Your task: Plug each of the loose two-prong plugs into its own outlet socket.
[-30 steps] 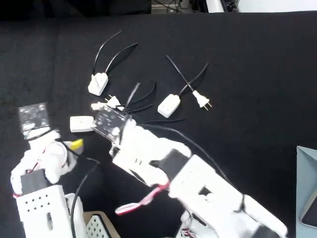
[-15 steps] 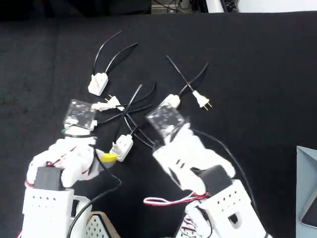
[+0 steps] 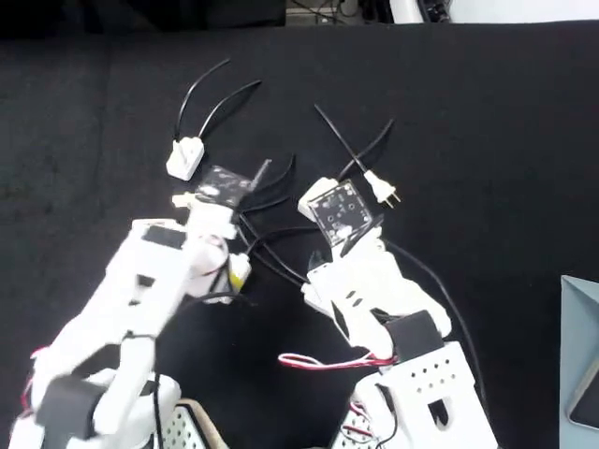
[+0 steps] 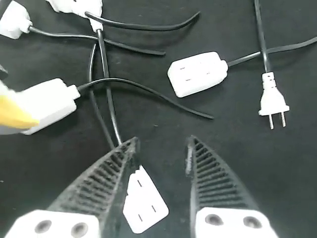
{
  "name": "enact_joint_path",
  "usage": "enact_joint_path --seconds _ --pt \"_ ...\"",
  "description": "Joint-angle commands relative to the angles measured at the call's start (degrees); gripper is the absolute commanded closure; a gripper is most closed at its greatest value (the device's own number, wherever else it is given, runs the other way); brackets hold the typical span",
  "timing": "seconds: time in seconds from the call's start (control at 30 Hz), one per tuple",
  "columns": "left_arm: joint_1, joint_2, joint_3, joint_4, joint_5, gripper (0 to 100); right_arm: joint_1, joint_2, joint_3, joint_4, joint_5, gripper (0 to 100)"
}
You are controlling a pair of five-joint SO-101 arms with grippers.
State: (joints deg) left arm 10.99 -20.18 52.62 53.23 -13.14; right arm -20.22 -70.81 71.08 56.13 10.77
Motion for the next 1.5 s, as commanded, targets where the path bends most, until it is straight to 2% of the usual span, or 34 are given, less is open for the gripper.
enact_joint_path --seconds 0.0,0.13,0.2,0.47,0.63,0.77,1.03,1.17,1.23,1.3,1.37,1.47 --pt "3.9 5.0 -3.4 -4.3 -0.2 83 0.5 -0.7 -0.2 -0.9 -0.1 85.0" --pt "5.6 5.8 -3.5 -4.8 -0.4 93 0.6 -0.7 -0.2 -0.9 -0.1 85.0" --pt "5.0 4.4 -5.0 -2.6 -0.6 98 0.6 -0.7 -0.2 -0.9 -0.1 85.0" --pt "-4.2 -8.9 -17.9 10.6 -0.4 97 0.6 -0.7 0.0 -0.5 -0.1 85.0" --pt "-7.4 -9.2 -27.6 11.5 -0.3 97 0.6 -0.7 0.8 -0.8 -0.1 85.0" --pt "-7.4 -3.3 -32.6 5.0 -0.3 97 0.5 -0.7 0.9 -0.9 -0.1 85.0" --pt "-7.3 17.3 -40.7 -14.7 -0.4 97 0.4 -0.7 0.9 -0.9 -0.1 85.0" --pt "-7.5 29.4 -47.7 -17.8 -0.2 97 0.4 -0.7 1.0 -0.9 0.0 85.0" --pt "-7.6 34.2 -51.5 -15.4 -0.2 92 0.4 -0.7 1.0 -0.9 0.0 85.0" --pt "-7.7 36.7 -54.9 -11.3 0.1 83 0.4 -0.7 1.0 -0.9 0.0 85.0" --pt "-8.6 37.4 -57.7 -7.1 3.3 76 0.4 -0.7 1.0 -0.9 0.0 85.0" --pt "-9.9 37.4 -61.9 -1.6 7.0 72 0.5 -0.7 1.0 -0.9 0.0 85.0"
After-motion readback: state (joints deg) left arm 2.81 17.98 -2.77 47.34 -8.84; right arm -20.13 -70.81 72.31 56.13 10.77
